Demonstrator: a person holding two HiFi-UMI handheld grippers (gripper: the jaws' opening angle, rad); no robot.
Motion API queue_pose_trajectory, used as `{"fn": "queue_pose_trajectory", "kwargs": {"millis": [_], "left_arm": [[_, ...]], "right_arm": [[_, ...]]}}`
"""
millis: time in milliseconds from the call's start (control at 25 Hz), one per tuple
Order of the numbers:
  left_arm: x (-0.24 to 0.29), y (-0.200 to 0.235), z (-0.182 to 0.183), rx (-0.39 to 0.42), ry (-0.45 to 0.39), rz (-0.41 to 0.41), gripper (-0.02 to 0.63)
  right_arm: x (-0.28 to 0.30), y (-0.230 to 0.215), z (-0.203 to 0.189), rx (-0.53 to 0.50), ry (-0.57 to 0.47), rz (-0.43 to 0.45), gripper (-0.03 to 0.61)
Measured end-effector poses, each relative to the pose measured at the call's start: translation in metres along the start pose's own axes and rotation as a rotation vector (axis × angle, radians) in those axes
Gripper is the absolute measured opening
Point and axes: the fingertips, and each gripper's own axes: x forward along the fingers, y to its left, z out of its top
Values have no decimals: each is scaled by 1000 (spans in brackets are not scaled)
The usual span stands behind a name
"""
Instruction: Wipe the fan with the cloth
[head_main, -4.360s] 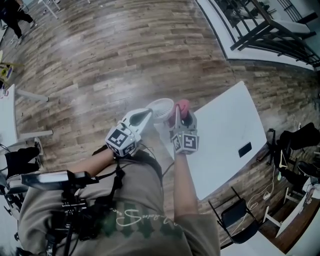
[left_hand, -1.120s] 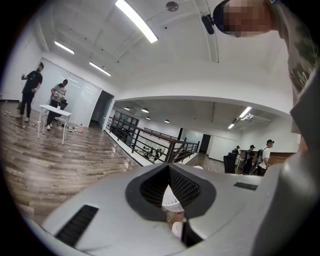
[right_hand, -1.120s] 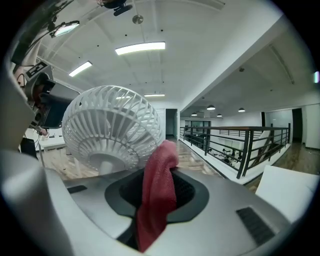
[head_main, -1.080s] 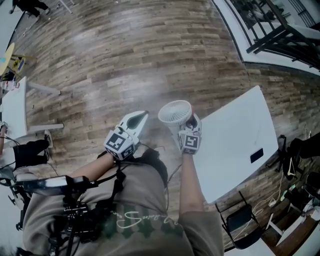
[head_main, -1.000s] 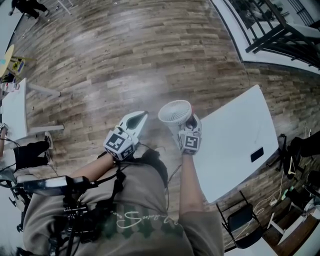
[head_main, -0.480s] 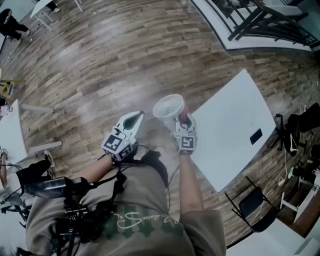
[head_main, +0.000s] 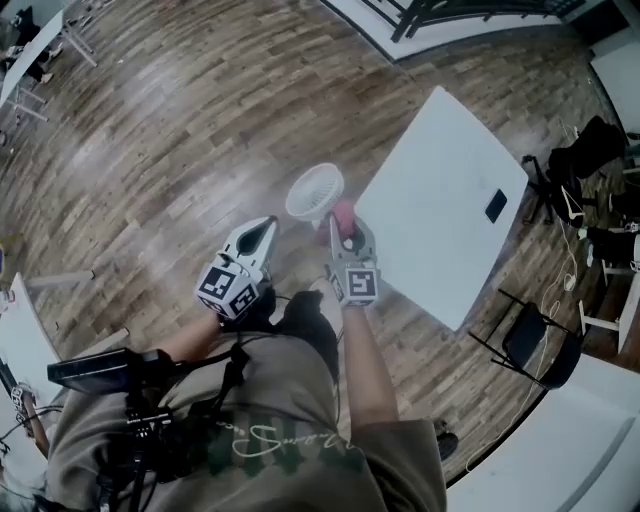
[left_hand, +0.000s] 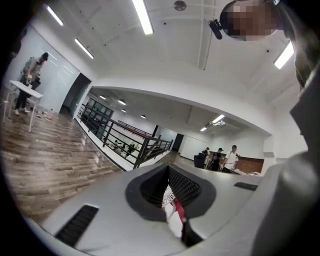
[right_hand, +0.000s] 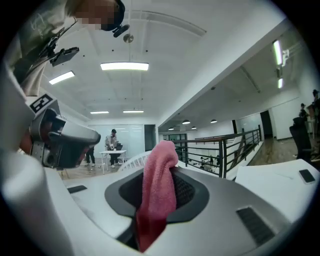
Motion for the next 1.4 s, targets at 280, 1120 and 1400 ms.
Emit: {"fn": "queue_pose_trajectory", "kwargs": {"millis": [280, 1120, 1400], "left_arm": [[18, -12, 2, 24, 6, -110, 18], [38, -1, 14, 105, 52, -301, 18], [52, 13, 23, 119, 83, -348, 18]], "right_arm": [[-42, 10, 47, 18, -119, -160, 114], [-28, -26, 31, 82, -68, -474, 114], [5, -51, 38, 109, -80, -563, 114]]}}
